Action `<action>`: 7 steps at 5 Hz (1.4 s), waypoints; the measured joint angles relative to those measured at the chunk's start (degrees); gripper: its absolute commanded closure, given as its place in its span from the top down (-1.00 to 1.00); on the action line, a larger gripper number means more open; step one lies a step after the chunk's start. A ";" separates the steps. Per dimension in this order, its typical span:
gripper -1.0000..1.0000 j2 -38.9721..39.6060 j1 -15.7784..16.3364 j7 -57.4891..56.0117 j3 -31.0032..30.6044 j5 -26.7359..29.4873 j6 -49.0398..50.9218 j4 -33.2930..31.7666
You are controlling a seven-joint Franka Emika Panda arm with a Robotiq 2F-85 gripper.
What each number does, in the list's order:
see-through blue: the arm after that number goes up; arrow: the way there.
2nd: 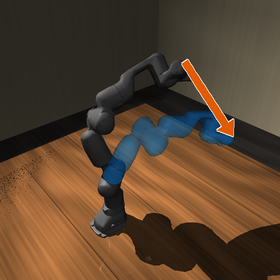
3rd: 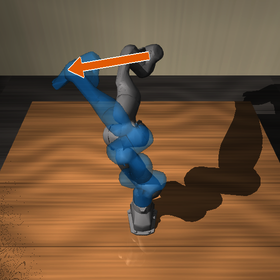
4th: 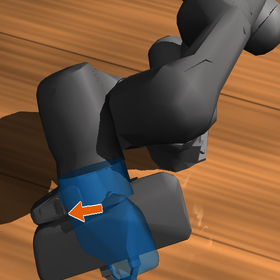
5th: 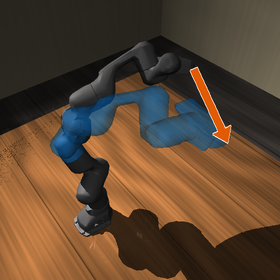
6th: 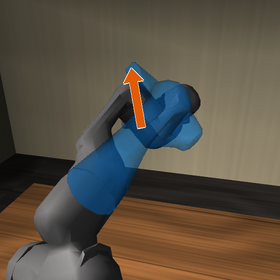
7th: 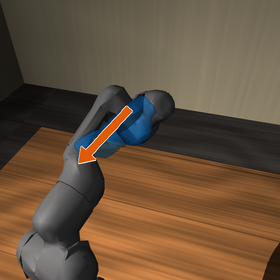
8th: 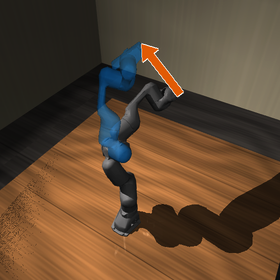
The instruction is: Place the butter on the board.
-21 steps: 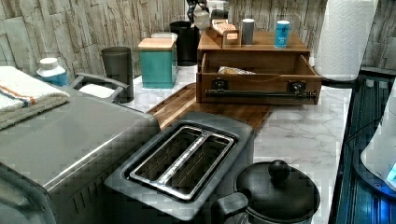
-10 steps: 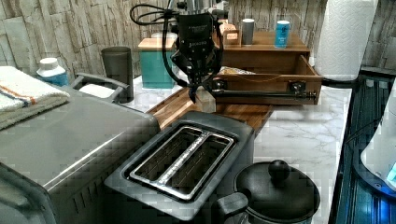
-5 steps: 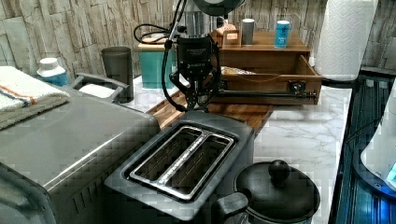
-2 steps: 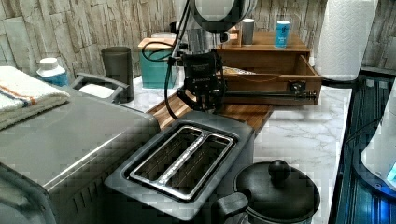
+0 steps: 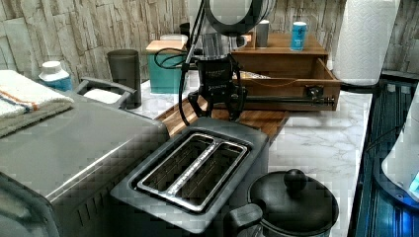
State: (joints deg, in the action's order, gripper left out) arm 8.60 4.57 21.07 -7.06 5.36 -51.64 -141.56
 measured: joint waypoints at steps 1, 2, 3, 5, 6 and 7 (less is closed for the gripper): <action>1.00 0.42 0.17 0.00 -0.44 0.00 -1.18 -0.45; 1.00 0.23 0.17 0.00 -0.73 -0.02 -1.45 -0.78; 1.00 -0.02 0.19 0.00 -0.74 -0.02 -1.48 -0.67; 1.00 -0.02 0.24 -0.06 -0.68 -0.05 -1.45 -0.67; 1.00 0.01 0.24 -0.06 -0.83 0.40 -1.45 -0.67; 1.00 0.01 0.24 -0.06 -0.91 0.40 -2.57 -0.78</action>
State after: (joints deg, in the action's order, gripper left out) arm 8.61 4.81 21.01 -7.97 5.76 -54.22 -142.34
